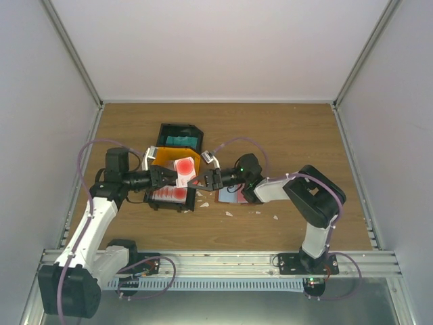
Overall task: Put the credit cards into the card holder
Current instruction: Place the credit card in the storage box.
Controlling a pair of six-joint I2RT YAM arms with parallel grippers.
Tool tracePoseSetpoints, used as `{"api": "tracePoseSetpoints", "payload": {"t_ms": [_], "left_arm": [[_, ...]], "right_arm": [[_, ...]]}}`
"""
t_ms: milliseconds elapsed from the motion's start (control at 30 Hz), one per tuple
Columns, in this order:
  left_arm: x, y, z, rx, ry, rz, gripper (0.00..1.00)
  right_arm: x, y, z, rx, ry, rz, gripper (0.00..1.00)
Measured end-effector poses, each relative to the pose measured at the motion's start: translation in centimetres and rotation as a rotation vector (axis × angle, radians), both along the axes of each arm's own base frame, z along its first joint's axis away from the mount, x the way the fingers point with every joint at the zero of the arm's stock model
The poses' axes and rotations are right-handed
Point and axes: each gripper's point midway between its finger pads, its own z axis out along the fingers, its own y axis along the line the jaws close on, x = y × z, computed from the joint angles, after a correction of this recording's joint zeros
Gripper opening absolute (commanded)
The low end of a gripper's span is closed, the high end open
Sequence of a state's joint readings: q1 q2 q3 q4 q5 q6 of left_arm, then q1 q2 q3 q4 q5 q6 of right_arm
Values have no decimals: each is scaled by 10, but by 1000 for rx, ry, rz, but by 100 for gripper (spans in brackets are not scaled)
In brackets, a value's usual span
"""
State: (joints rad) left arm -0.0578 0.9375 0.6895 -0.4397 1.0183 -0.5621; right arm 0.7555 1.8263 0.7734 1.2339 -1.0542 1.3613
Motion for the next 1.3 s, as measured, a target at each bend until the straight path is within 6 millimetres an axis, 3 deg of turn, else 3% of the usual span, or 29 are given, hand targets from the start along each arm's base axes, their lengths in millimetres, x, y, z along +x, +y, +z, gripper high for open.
{"api": "tracePoseSetpoints", "payload": {"t_ms": [167,900,1167,1300], "left_arm": [[-2,1,-4,-9,10,-8,0],[-15,42,-82,217,321,225,0],[-17,53,-95,256,381,268,0],[-18,66,-107,312,417,322,0]], "right_arm": [[1,6,-6,-11,12,21,0],[-5,40,-80,-269,247,86,1],[-2,49,-93,-350,286,64,14],[5,44,-113,-426,334,9,16]]}}
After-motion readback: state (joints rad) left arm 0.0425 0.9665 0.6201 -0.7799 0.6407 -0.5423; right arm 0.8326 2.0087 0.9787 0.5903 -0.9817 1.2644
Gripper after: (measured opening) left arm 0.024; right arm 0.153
